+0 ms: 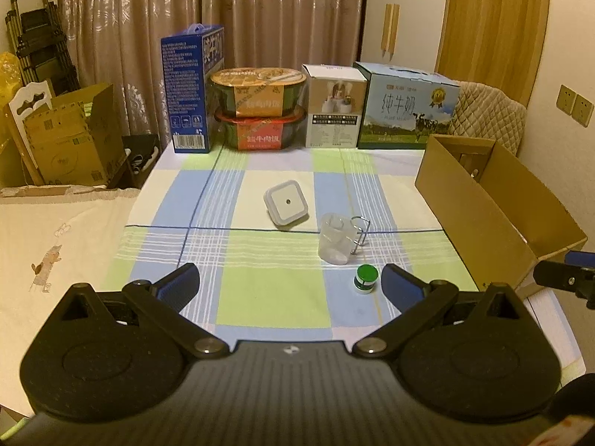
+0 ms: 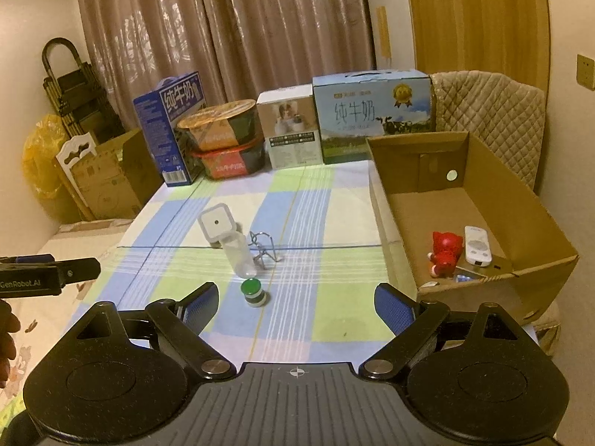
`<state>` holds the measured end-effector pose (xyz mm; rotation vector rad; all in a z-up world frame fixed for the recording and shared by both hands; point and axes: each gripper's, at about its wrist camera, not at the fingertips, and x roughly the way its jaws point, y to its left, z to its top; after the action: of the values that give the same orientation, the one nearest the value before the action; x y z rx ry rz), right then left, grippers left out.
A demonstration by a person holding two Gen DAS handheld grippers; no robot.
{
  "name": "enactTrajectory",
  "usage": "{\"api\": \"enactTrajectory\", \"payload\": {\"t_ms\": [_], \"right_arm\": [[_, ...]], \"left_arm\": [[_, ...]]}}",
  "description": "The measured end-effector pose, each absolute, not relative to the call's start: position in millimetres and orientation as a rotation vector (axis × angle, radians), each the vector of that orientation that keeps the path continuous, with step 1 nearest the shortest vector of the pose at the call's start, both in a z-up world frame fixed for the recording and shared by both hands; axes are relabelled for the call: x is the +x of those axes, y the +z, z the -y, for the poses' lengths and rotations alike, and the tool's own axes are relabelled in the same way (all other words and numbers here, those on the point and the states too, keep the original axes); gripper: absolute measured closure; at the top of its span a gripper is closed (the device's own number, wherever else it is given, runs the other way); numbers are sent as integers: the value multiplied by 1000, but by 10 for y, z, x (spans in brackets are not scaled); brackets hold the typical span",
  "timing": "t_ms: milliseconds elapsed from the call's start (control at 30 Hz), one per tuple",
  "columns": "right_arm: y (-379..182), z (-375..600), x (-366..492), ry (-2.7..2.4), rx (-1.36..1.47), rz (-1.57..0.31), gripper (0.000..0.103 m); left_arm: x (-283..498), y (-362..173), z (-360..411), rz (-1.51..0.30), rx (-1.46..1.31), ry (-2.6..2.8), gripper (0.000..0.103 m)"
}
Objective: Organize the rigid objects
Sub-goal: 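Move both tools back from the box toward the remaining objects, then grasp the green-capped jar with the right tool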
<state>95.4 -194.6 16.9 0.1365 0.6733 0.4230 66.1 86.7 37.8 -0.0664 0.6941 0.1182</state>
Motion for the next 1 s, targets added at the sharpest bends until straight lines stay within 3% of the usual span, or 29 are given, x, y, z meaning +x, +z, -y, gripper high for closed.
{"api": "enactTrajectory", "payload": {"t_ms": [1000], "right_arm": [[-493, 1449, 1372, 492, 93, -739, 15]], "left_arm": [[1235, -262, -1038, -766, -105, 77, 1]]}}
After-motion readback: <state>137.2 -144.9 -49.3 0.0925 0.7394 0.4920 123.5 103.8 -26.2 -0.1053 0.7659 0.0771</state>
